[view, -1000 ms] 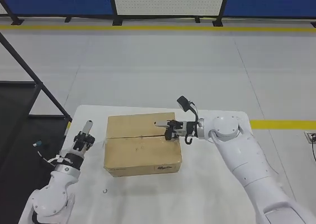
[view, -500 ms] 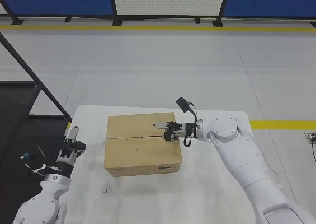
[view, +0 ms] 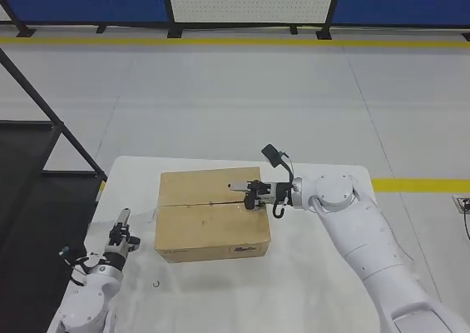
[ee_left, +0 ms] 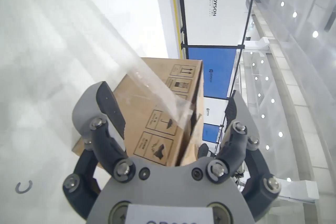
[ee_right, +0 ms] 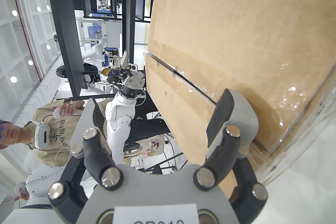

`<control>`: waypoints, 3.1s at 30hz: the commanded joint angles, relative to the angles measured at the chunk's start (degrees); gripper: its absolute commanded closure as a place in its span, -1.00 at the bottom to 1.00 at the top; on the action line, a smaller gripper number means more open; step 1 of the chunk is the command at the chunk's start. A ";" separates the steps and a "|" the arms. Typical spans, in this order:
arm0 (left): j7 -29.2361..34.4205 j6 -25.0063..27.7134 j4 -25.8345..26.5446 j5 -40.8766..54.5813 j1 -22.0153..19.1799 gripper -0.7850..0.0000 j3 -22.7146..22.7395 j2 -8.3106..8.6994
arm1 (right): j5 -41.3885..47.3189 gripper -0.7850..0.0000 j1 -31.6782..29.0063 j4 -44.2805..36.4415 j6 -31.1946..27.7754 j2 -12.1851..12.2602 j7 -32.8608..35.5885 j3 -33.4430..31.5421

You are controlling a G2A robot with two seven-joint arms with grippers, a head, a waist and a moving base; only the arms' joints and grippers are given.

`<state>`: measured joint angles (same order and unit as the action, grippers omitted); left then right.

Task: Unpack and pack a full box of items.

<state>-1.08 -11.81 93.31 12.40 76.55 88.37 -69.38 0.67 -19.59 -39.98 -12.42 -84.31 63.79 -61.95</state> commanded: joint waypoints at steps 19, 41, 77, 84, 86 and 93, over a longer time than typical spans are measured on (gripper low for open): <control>-4.92 0.03 -18.91 5.51 -16.04 -1.00 -5.72 -2.67 | 0.00 -1.00 0.00 0.00 0.00 0.00 0.00 0.00; -5.55 13.31 -10.25 8.42 -12.27 -1.00 -0.10 -3.03 | 0.00 -1.00 0.00 0.00 0.00 0.00 0.00 0.00; -17.03 14.85 12.11 -12.90 -3.75 -1.00 -0.88 -4.27 | 0.00 -1.00 0.00 0.00 0.00 0.00 0.00 0.00; -16.26 13.03 12.25 -17.55 -5.28 -1.00 -2.81 -4.57 | -0.40 -1.00 -3.01 -4.32 1.56 0.97 -2.96 -1.51; -16.19 12.71 12.51 -18.09 -5.51 -1.00 -3.19 -4.69 | -0.39 -1.00 -3.84 -5.65 1.84 1.41 -3.00 -2.28; -15.66 11.86 12.83 -22.91 -6.41 -1.00 -4.53 -4.93 | -1.24 -1.00 -6.39 -9.90 4.53 2.64 -2.71 -3.84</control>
<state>-17.08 0.15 106.11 -9.49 70.22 84.15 -74.28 -0.42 -25.72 -49.40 -8.31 -81.79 60.89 -65.74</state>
